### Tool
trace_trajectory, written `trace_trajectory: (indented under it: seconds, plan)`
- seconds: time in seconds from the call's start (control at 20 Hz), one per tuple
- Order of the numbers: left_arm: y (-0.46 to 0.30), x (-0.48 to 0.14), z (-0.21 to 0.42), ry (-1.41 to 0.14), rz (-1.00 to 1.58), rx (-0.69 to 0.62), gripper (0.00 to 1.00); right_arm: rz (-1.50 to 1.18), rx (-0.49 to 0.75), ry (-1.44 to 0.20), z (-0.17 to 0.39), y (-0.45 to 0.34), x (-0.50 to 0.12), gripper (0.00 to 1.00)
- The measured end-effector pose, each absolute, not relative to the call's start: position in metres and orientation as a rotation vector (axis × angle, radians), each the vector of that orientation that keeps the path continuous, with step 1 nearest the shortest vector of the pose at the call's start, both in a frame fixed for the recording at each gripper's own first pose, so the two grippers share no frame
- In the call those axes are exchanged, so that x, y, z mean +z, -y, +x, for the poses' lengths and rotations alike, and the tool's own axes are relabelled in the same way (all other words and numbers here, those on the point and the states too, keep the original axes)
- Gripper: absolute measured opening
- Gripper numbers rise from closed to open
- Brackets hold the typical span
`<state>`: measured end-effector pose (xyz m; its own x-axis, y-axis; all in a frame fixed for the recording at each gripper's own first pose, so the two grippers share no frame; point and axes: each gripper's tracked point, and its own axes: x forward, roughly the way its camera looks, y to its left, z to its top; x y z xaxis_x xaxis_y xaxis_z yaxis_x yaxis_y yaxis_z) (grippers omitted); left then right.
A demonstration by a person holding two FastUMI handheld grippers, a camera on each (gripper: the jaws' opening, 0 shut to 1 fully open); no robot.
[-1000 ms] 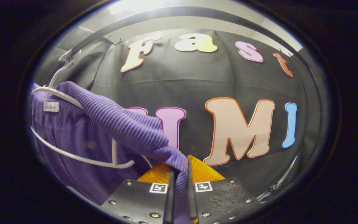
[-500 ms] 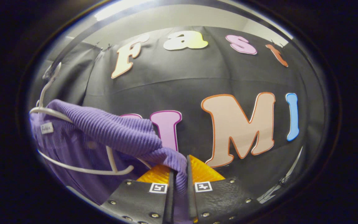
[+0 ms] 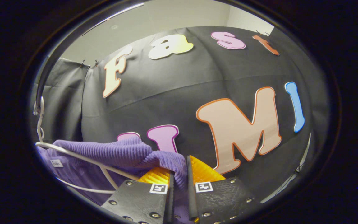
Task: Grasp the clothes on the hanger with both hands and then place them into the laundry hamper below.
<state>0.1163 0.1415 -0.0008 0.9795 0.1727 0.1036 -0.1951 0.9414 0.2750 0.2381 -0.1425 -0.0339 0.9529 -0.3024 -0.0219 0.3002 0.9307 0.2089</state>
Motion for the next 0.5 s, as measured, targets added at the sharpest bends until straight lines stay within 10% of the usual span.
trace_trajectory:
  seconds: [0.5]
  plan:
    - [-0.141, -0.017, 0.12, 0.055, 0.243, 0.165, 0.05, 0.191, -0.314, -0.031, 0.226, 0.135, -0.07, 0.18]
